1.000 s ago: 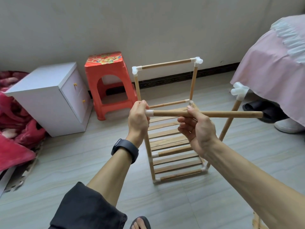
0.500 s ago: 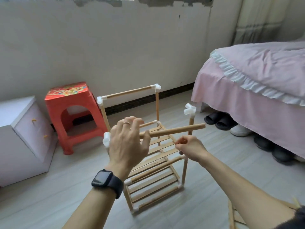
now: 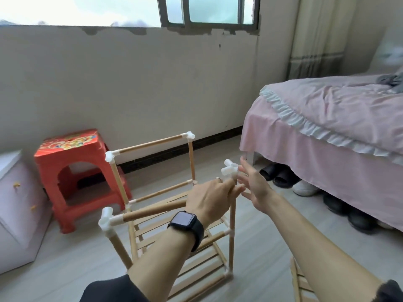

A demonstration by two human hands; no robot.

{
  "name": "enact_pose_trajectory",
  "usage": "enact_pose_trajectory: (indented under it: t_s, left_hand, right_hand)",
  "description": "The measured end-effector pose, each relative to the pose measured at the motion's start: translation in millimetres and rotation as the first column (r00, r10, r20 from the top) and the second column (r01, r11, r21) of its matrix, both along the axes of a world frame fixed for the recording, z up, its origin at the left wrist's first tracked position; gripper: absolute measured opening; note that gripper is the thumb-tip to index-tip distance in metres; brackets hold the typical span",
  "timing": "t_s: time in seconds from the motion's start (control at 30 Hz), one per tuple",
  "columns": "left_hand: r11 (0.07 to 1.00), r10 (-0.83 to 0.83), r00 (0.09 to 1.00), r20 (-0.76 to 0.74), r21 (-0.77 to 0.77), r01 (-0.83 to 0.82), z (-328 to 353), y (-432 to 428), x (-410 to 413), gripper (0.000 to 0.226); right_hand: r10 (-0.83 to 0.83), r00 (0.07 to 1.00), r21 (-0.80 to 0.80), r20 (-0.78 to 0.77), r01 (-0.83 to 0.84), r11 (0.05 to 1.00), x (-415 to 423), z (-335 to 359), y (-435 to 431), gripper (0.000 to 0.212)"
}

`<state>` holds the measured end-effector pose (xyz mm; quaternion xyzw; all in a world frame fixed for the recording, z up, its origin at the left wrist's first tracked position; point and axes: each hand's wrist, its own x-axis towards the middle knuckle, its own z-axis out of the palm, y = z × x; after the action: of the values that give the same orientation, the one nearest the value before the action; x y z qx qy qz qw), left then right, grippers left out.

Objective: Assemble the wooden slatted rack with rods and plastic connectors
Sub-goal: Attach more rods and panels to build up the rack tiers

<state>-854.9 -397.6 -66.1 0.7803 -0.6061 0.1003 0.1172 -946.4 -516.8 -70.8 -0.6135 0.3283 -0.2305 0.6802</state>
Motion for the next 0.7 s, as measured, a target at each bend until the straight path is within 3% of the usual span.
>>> enact_pose_trajectory:
  t_s: [0.13,0.3,0.47,0.7]
  left_hand:
    - [0.999,0.022,0.996,0.082,-0.036,-0.019,0.3,25.9,22.7,0.057]
    - [0.995,-0.008,0.978,0.206,-0.091,0.027,-2.9,71.1,36.7,0.045]
    - [0.974,-0.009,0.968,0.250,-0.219,0.066,-4.9,88.0,39.0,0.040]
    - [0.934,0.009,0.952,0.307,-0.344,0.102,-25.8,99.2,37.7,0.042]
  right_hand:
    - [0.100,0.985,-0.138,-0.137,-0.119,0.983,0.1,-0.1,14.1,0.071]
    - [0.032,0.981,-0.348,-0.194,-0.100,0.932,2.3,-5.3,50.6,0.053]
    - [-0.045,0.990,-0.335,-0.134,-0.002,0.942,-6.5,-12.1,75.3,0.052]
    - [0.016,0.995,-0.289,-0.102,-0.045,0.956,-13.0,-18.8,90.9,0.045]
